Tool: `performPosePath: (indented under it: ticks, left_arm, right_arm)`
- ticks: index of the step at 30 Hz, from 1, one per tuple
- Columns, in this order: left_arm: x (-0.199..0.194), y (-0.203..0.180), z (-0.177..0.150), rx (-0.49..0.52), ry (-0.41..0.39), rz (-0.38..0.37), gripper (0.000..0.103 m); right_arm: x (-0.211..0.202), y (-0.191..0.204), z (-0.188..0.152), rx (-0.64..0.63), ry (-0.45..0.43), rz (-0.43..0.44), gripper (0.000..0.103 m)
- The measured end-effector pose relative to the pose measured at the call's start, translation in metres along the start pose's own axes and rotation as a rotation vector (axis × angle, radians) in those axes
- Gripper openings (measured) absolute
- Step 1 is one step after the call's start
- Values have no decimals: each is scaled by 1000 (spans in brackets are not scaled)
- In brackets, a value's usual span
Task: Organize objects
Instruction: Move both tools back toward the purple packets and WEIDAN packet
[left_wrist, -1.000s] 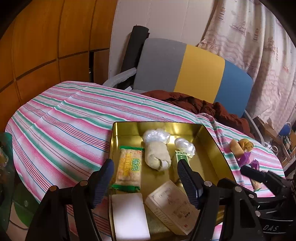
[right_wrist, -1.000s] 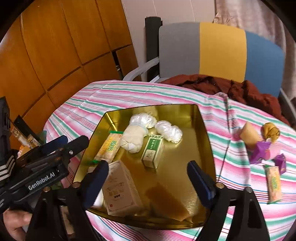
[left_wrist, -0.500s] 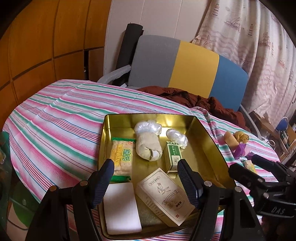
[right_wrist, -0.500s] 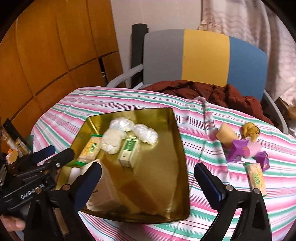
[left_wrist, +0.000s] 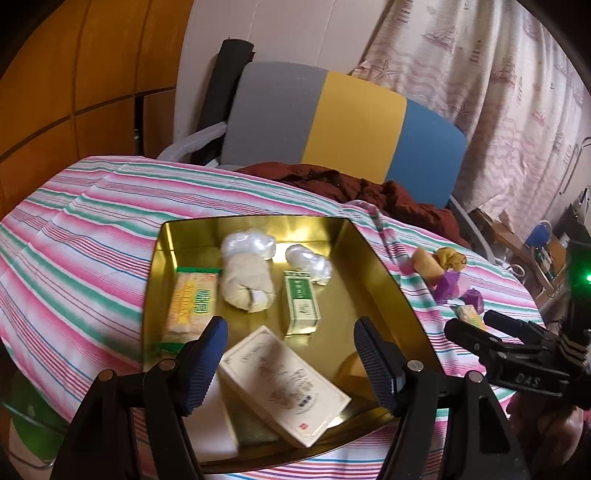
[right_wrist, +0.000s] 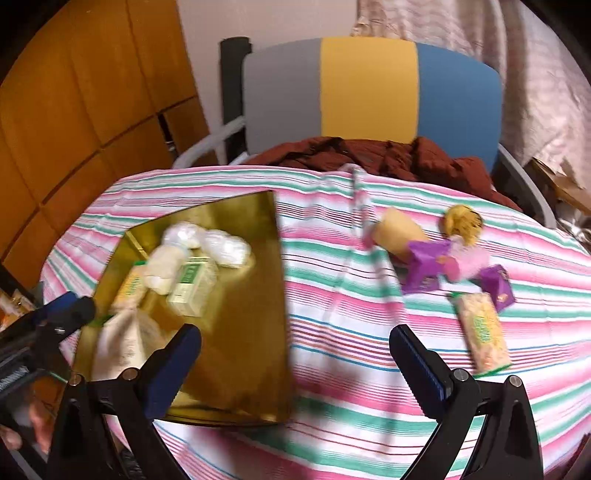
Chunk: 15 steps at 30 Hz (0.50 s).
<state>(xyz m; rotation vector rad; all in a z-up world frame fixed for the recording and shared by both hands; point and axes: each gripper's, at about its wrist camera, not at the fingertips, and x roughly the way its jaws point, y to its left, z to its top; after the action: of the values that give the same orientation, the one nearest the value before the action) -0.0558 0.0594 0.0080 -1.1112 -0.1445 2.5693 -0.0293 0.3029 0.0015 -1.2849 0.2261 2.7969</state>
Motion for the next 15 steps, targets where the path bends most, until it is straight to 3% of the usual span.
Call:
performPosePath:
  ticks: [10, 15]
  left_arm:
    - [8, -30, -2, 83, 29, -58, 71]
    - [16, -45, 5, 90, 46, -90, 71]
  right_arm:
    - [-5, -97, 8, 79, 39, -126, 102]
    - [-3, -157, 15, 184, 53, -183, 102]
